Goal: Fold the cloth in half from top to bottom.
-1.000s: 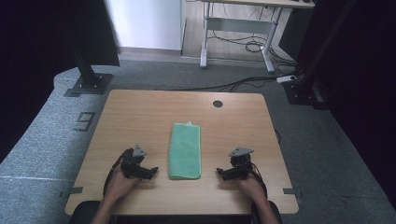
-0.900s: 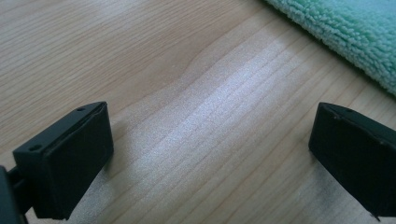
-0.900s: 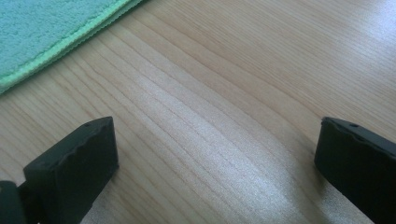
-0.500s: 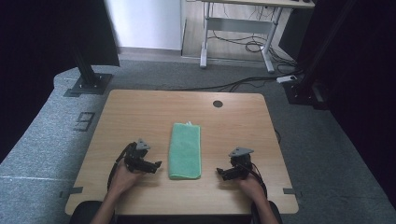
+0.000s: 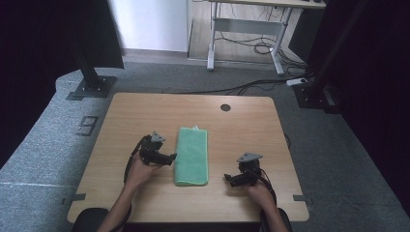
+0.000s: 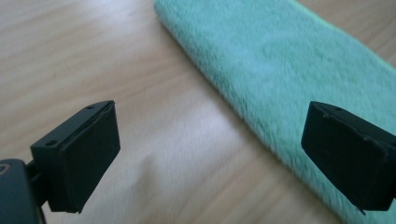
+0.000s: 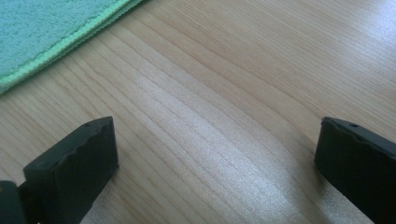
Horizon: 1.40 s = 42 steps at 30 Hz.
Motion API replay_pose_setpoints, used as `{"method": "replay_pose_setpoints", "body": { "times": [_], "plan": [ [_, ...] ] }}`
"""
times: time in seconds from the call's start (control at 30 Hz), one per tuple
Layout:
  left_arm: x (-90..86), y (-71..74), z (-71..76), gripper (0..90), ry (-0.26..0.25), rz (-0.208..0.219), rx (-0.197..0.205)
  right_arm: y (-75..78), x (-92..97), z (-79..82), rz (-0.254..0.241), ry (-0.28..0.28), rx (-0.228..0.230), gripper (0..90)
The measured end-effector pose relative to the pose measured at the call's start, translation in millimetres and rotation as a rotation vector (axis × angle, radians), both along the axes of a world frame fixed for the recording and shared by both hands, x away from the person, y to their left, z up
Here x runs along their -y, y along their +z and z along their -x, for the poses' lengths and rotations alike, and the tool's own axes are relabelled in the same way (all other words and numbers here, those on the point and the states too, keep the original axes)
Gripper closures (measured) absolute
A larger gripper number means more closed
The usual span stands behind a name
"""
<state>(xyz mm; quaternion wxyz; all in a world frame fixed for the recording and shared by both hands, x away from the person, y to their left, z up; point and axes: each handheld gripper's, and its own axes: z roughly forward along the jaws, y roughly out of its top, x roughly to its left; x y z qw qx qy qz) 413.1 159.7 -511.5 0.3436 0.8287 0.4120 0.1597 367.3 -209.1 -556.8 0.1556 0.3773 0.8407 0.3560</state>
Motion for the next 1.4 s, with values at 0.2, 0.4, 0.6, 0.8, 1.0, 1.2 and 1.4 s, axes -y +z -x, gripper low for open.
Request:
{"method": "replay_pose_setpoints", "body": {
  "times": [0.2,0.4,0.6,0.8,1.0,1.2,1.4],
  "plan": [
    [12.5,-2.7,-15.1,5.2,0.008,-0.038,0.003,0.0,0.0,0.0,0.0,0.0,0.0,0.0],
    [18.8,-9.8,-25.2,5.9,0.027,-0.055,-0.006,0.0,0.0,0.0,0.0,0.0,0.0,0.0],
    [23.4,-20.1,-32.6,6.4,0.059,-0.07,-0.024,0.0,0.0,0.0,0.0,0.0,0.0,0.0],
    [24.5,-31.5,-35.4,5.9,0.063,-0.071,-0.051,0.0,0.0,0.0,0.0,0.0,0.0,0.0],
    [24.9,-31.1,-30.0,6.8,0.05,-0.084,-0.037,0.0,0.0,0.0,0.0,0.0,0.0,0.0],
    [21.7,-32.0,-21.4,7.5,0.028,-0.066,-0.048,0.0,0.0,0.0,0.0,0.001,0.0,0.0],
    [16.6,-32.3,-12.1,7.4,-0.002,-0.055,-0.062,0.0,0.0,0.0,0.0,0.0,0.0,0.0]
  ]
}}
